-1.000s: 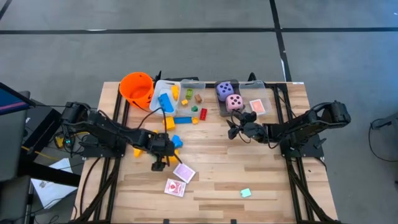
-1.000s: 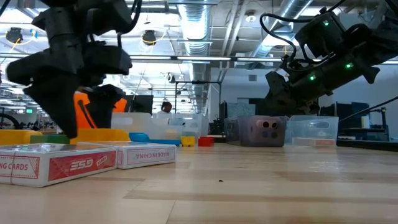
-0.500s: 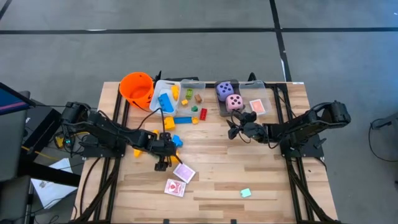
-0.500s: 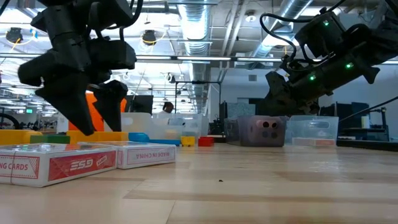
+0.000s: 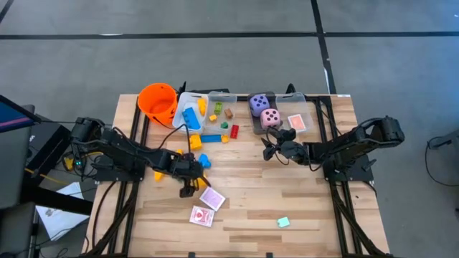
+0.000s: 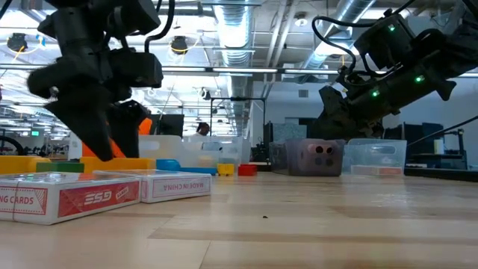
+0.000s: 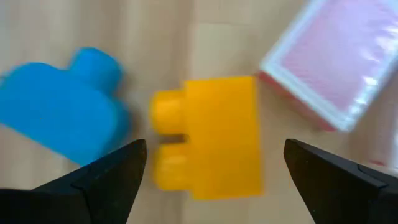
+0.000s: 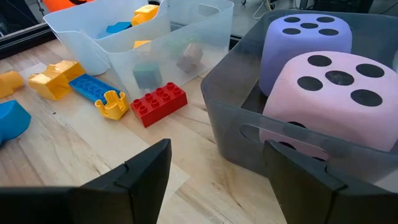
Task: Pick & Place Toys
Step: Put the large yellow game piece into the white bin
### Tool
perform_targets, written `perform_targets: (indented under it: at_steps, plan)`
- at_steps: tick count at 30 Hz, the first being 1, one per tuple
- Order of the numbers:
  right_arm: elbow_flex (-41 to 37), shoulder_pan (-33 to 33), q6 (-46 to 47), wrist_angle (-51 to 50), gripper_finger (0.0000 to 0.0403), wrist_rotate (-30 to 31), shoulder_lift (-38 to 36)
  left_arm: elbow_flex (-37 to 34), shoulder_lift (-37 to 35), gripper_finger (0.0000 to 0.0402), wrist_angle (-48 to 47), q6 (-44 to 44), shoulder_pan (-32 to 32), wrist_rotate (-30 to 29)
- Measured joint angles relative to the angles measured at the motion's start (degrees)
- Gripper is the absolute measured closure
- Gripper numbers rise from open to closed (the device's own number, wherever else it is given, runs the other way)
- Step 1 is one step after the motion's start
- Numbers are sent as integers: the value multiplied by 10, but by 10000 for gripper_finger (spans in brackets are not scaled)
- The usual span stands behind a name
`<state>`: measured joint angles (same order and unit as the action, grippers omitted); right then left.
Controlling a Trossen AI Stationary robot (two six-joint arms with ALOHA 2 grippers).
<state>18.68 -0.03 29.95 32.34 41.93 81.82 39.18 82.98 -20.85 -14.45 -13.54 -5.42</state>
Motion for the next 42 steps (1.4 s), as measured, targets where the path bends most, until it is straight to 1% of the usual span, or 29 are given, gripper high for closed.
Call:
perform_targets:
  at_steps: [2,8,10,17,25,30,34,40,41,42]
  plan:
    - [0,0,0,0,154,0,0,0,0,29,-1,0,-1,13]
    - [0,0,0,0,154,0,0,0,4,30,-9,-2,-3,2]
    - [0,0,0,-1,154,0,0,0,11,30,-16,-20,-3,-8]
    - [0,0,0,-3,154,0,0,1,54,30,-12,-90,-3,-14]
    - [0,0,0,-3,154,0,0,1,52,30,-10,-106,-3,-12]
    - [0,0,0,-3,154,-1,0,1,52,33,-7,-149,-3,-14]
    - [0,0,0,-3,154,-1,0,1,52,59,-6,-182,-3,-20]
    - [0,0,0,-5,154,-1,0,0,52,137,-8,-190,-3,-28]
    - [0,0,0,-6,154,-1,0,0,52,148,-6,-190,-3,-28]
    - [0,0,0,-6,154,-1,0,0,52,150,-3,-187,-3,-27]
